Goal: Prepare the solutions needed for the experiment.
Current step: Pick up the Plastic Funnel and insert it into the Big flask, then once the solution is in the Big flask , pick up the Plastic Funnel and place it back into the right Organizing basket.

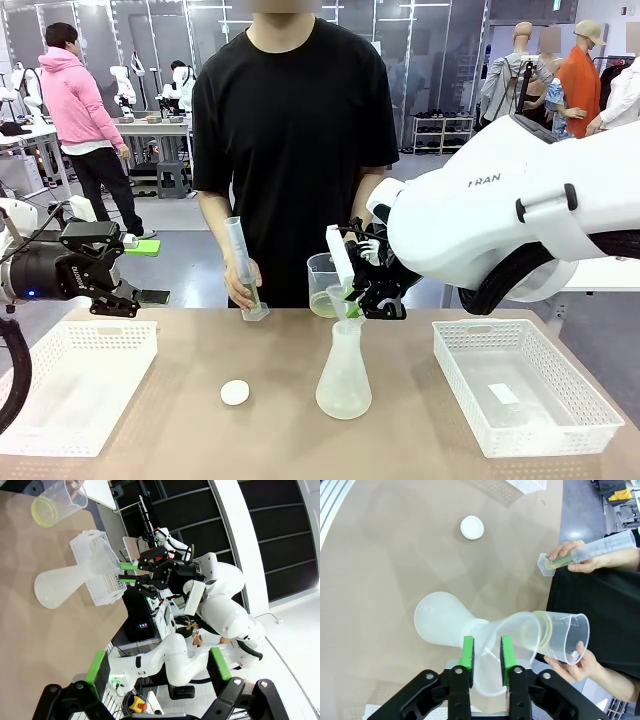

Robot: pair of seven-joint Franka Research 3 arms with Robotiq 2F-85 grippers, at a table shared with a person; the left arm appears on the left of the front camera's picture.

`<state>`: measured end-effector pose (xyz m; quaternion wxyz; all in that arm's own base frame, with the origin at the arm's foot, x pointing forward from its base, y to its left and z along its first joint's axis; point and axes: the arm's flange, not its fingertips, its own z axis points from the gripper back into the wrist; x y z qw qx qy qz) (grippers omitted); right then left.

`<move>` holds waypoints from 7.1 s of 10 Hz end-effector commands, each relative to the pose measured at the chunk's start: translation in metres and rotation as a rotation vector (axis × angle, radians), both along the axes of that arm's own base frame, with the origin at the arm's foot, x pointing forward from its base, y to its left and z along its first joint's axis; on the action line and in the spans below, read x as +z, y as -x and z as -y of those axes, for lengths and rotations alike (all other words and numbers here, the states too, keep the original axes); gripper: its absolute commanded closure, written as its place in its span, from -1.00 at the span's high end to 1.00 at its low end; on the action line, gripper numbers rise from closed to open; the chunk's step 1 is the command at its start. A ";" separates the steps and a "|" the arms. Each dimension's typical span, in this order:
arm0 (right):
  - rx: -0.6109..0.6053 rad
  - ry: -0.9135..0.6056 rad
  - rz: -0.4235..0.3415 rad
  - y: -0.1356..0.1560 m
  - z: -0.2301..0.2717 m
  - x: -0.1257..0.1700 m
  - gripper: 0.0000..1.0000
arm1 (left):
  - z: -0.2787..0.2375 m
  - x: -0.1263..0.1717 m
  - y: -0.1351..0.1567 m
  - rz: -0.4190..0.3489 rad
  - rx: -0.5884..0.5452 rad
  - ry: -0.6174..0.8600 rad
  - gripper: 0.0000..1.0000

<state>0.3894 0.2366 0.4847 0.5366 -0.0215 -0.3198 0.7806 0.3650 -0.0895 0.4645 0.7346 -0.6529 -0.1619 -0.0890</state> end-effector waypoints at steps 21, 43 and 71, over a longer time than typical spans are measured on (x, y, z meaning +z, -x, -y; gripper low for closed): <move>-0.336 0.234 -0.112 -0.029 0.176 0.053 -0.35 | 0.000 0.002 0.001 -0.004 -0.008 0.008 1.00; -1.005 -0.016 -1.014 0.014 0.221 0.068 -0.22 | 0.000 0.002 0.001 -0.004 -0.008 0.008 1.00; -1.340 -0.729 -1.854 0.062 0.199 0.037 -0.22 | 0.000 0.002 0.001 -0.004 -0.008 0.008 1.00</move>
